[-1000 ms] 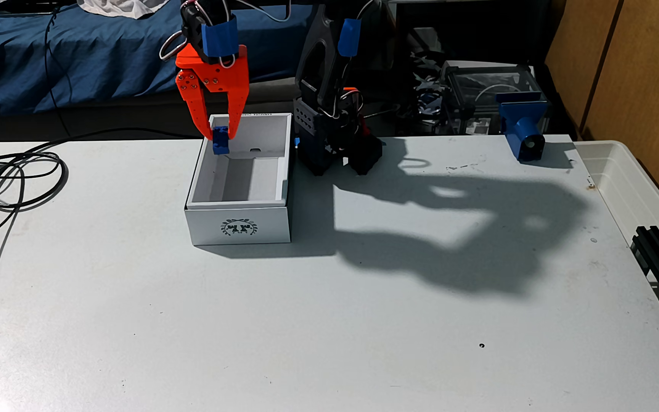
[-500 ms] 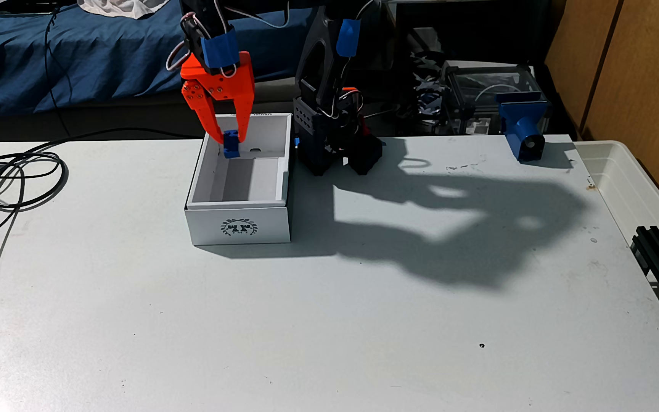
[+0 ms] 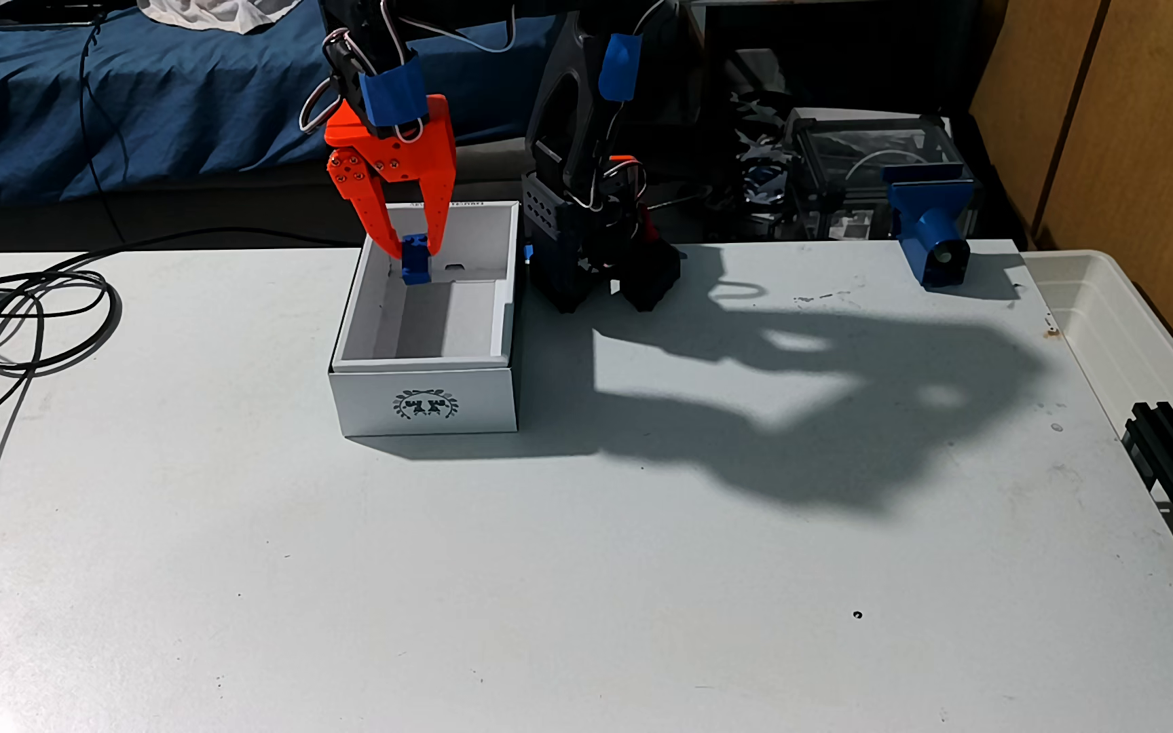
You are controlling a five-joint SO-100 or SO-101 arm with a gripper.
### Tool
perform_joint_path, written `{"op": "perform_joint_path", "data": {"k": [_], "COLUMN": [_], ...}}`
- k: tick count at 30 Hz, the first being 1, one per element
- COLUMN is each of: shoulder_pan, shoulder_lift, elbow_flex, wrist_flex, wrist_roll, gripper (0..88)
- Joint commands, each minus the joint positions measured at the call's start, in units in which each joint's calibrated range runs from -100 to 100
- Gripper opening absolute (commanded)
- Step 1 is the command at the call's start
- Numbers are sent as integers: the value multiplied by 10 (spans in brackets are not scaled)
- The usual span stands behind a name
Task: Grab the blue brick and place in box
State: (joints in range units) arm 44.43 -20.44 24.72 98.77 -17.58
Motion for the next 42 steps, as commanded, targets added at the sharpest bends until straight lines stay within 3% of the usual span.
{"op": "perform_joint_path", "data": {"k": [1,12,24,33,42], "shoulder_pan": [8,-8,-250,-384,-427], "shoulder_lift": [-18,-20,-103,-300,-490], "elbow_flex": [-5,-72,-105,134,420], "wrist_flex": [5,-20,-125,-401,-666], "wrist_roll": [3,3,3,116,149], "gripper": [123,119,115,115,114]}}
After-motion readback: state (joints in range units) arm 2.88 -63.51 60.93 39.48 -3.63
